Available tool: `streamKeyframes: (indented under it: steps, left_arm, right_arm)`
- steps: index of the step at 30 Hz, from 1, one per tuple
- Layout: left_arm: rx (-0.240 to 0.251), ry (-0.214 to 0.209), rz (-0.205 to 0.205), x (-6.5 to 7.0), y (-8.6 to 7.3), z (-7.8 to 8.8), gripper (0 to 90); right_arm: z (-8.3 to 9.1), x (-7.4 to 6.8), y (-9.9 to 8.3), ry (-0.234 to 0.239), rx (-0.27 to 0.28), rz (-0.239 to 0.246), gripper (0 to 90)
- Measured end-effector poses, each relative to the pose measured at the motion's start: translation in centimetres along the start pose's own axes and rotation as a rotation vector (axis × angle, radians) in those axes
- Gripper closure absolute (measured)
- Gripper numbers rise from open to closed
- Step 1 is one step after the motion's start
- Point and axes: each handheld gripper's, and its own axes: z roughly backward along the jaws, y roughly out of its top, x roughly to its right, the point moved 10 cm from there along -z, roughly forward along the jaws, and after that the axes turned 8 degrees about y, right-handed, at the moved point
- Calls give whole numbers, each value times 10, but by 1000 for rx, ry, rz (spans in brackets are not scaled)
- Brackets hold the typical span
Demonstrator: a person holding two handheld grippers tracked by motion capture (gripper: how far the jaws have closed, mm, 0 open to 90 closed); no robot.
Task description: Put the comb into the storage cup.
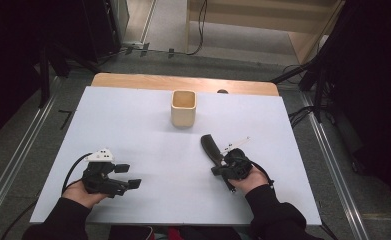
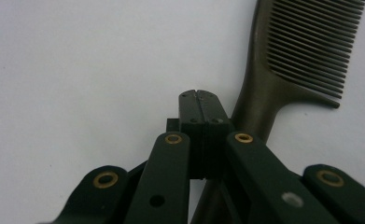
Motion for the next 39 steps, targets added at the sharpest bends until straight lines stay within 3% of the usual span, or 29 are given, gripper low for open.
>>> streamKeyframes:
  steps: [18,31,39]
  left_arm:
    - [-1,-1,-2,0,0,0,219]
    - [-1,-3,-3,0,0,-1,219]
    - [-3,-2,-2,0,0,-1,219]
  right_arm:
    - [22,33,-11,-42,8,-69,878]
    - [29,47,-12,-60,16,-86,878]
    - [29,47,-12,-50,16,-89,857]
